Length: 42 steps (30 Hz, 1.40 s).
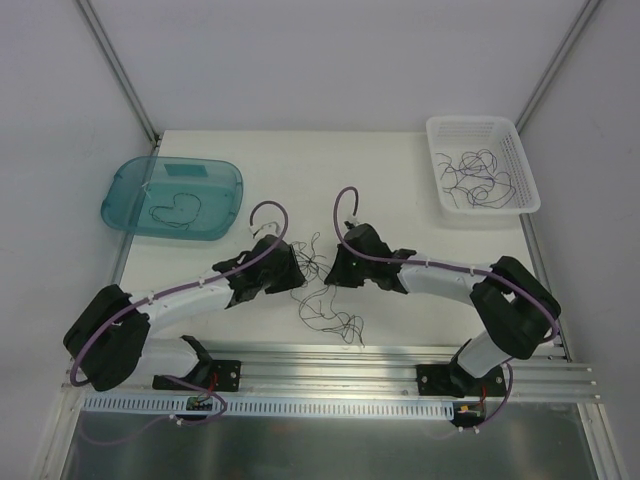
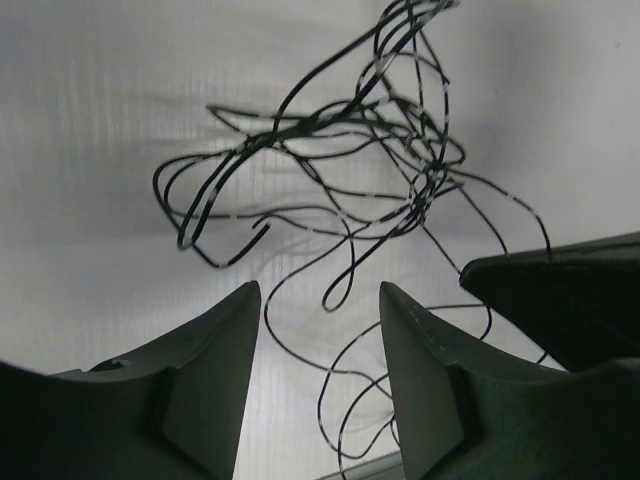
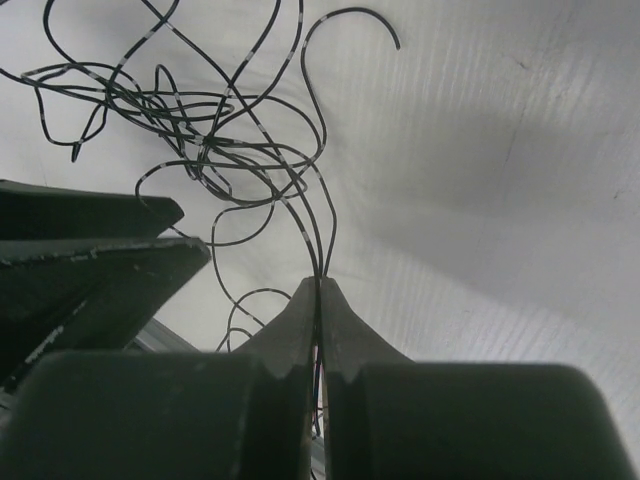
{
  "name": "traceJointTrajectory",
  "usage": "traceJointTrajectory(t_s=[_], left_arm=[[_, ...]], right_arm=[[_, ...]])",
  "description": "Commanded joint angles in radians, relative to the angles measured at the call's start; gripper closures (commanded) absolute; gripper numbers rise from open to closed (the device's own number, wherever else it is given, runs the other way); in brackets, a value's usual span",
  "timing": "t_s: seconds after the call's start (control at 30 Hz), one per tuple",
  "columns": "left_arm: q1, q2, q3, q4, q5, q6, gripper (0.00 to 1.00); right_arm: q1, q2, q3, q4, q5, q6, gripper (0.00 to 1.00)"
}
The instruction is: Untangle the cables
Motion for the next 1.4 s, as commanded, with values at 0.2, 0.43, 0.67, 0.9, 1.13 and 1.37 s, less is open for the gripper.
traceJointTrajectory(t_s=[0.2, 0.43, 0.67, 0.9, 1.13, 1.37], left_arm=[[-0.011, 0.136, 0.106, 0.060, -0.097, -0.007, 0.88], [-0.008, -0.030, 0.092, -0.050, -0.199, 0.113, 1.00], [0.136, -0.290, 0.174, -0.298, -0.221, 0.283, 1.00], [0.334, -0.377, 0.306, -0.464, -0.229, 0.446, 1.00], [0.476, -0.323, 0.418, -0.599, -0.360, 0.547, 1.00], [0.548, -0.305, 0.422, -0.627, -0.443, 0.595, 1.00]], right_arm=[[0.023, 0.000, 0.009, 0.025, 0.031, 0.011, 0.99], [-0.019, -0.110, 0.012, -0.171, 0.161, -0.092, 0.99], [-0.157, -0.311, 0.013, -0.420, 0.336, -0.245, 0.99], [-0.318, -0.524, 0.022, -0.616, 0.376, -0.372, 0.99], [-0.482, -0.672, 0.140, -0.756, 0.298, -0.451, 0.99], [-0.588, -0.739, 0.309, -0.857, 0.223, -0.495, 0.99]])
